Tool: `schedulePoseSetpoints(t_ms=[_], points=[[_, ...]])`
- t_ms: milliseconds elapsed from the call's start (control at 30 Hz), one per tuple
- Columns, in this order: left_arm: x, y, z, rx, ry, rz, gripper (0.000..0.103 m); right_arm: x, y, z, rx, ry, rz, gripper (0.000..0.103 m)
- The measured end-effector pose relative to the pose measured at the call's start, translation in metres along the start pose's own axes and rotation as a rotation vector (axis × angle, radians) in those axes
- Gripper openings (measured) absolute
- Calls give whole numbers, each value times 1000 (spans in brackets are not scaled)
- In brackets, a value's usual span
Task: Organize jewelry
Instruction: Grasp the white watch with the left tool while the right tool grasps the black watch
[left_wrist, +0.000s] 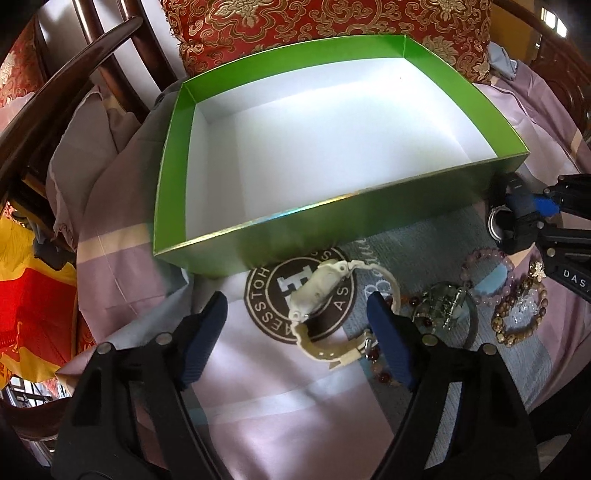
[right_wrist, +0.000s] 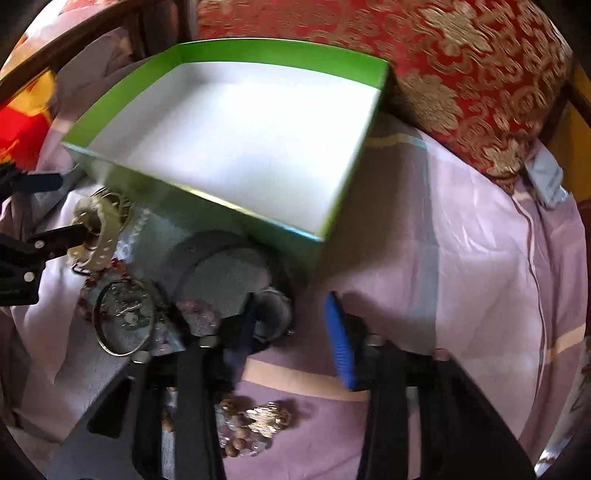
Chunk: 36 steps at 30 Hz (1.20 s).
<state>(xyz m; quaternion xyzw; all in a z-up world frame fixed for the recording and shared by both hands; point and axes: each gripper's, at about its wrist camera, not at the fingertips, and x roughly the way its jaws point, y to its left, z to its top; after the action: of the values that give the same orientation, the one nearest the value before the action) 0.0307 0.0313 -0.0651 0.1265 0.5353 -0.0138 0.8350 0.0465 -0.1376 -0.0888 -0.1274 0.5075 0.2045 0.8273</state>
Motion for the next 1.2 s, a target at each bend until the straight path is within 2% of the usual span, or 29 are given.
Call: schedulePoseSetpoints(t_ms=[133, 433, 567, 600, 633, 700, 733, 767, 833, 867, 933, 1000, 1067, 1100, 1133, 1200], points=[[-1, -2, -4, 0, -1, -2, 78, -5, 11, 1, -39, -24, 27, 12], [0, -6, -8, 6, 2, 2, 78, -30, 8, 0, -26, -46, 187, 5], [3, -7, -7, 8, 6, -2, 78, -39, -6, 3, -1, -75, 172, 5], [5, -7, -7, 8, 8, -4, 78, -38, -8, 3, 13, -73, 163, 11], [7, -7, -8, 5, 11, -7, 78, -34, -9, 3, 28, -61, 159, 25], [14, -4, -8, -8, 24, -21, 78, -28, -8, 6, 42, -40, 166, 40], [19, -1, -8, -17, 31, -28, 77, -26, -6, 6, 38, -36, 165, 40], [24, 1, -8, -29, 45, -39, 75, -25, -4, 6, 26, -31, 164, 39], [36, 5, -9, -52, 85, -63, 60, -21, 1, 3, 3, -25, 155, 39], [37, 7, -9, -67, 83, -84, 60, -18, 3, 3, -3, -19, 151, 39], [37, 10, -9, -83, 84, -122, 47, -11, 7, 0, -15, 3, 144, 39], [37, 9, -10, -83, 84, -140, 38, -7, 9, -2, -20, 15, 134, 38], [35, 6, -10, -68, 82, -147, 26, -3, 10, -3, -20, 33, 135, 28], [34, 5, -10, -63, 82, -146, 22, -1, 11, -3, -21, 39, 144, 17], [33, 3, -10, -56, 79, -149, 21, -1, 11, -3, -23, 41, 143, 12], [31, 3, -11, -54, 78, -175, 20, -1, 12, 0, -24, 44, 145, 10]])
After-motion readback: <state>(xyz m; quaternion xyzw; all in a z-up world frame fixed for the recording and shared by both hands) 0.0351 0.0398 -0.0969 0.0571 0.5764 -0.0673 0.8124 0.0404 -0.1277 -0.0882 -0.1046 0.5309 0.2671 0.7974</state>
